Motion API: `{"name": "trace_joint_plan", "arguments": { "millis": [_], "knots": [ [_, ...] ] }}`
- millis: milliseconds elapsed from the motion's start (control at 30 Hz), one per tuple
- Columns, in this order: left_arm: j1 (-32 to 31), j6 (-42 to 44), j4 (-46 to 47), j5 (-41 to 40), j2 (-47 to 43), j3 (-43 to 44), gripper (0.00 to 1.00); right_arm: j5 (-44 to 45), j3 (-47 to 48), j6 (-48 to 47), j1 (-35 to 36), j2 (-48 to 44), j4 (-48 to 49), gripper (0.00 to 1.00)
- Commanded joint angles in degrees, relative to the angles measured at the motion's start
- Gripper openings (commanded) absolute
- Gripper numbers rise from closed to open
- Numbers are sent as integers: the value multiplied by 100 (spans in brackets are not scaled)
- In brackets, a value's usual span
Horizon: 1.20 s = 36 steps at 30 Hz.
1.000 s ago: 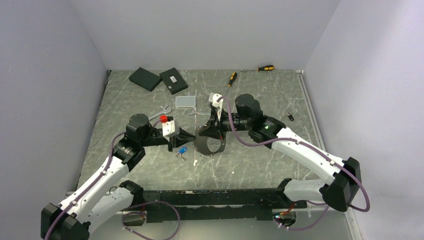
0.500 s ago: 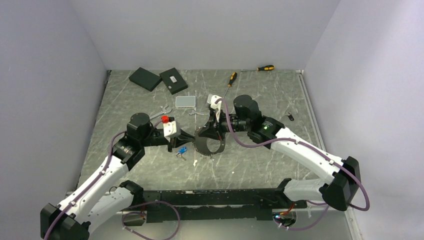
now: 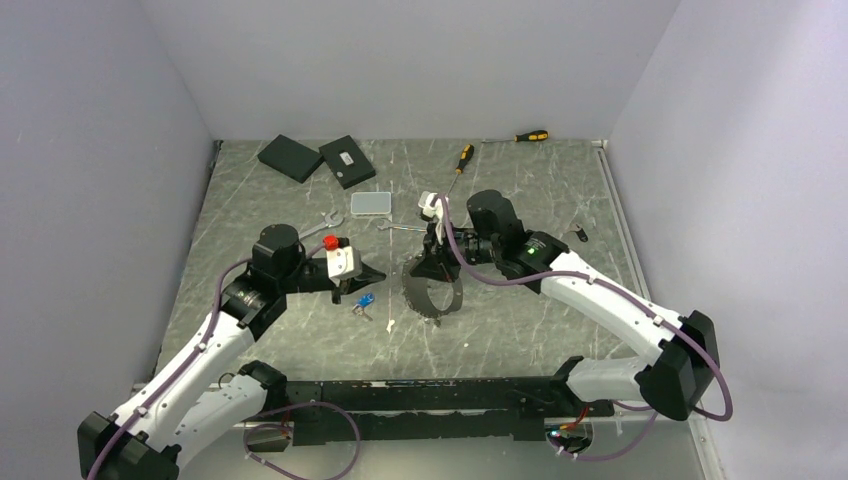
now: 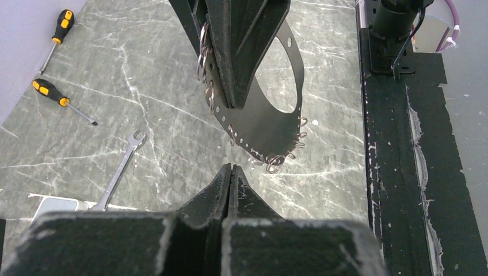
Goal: Put the keys on the keyring
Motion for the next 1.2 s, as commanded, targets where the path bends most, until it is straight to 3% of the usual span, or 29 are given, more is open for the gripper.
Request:
{"name": "trace_joint_plan", "arguments": {
  "millis": [0, 67, 133, 167, 267, 567, 733, 867, 1167],
  "knots": [
    [20, 177, -46, 106, -33, 210, 0, -130, 55, 64, -22, -8, 248, 0],
    [22, 196, -66, 115, -19, 215, 5, -212, 63, 69, -20, -5, 314, 0],
    [20, 159, -27, 122, -26, 188, 28, -280, 100, 69, -19, 12, 320, 0],
    [24, 146, 31, 137, -27, 148, 36, -315, 119, 70, -18, 22, 309, 0],
    [20, 72, 116, 168, 1, 88, 47, -475, 140, 37, -19, -15, 297, 0],
    [20, 48, -34, 716, 110, 201, 41, -166, -106, 636, -31, -450, 1313, 0],
    [20, -561, 372, 674, 35, 118, 40, -55, -213, 962, -30, -611, 1726, 0],
    [-16, -1196, 818, 296, -139, -41, 35, 132, -125, 1110, -31, -634, 1628, 0],
    [-486, -1943, 1190, -1132, -80, -272, 45, 759, 37, 1434, -31, -625, 1476, 0]
  ]
}}
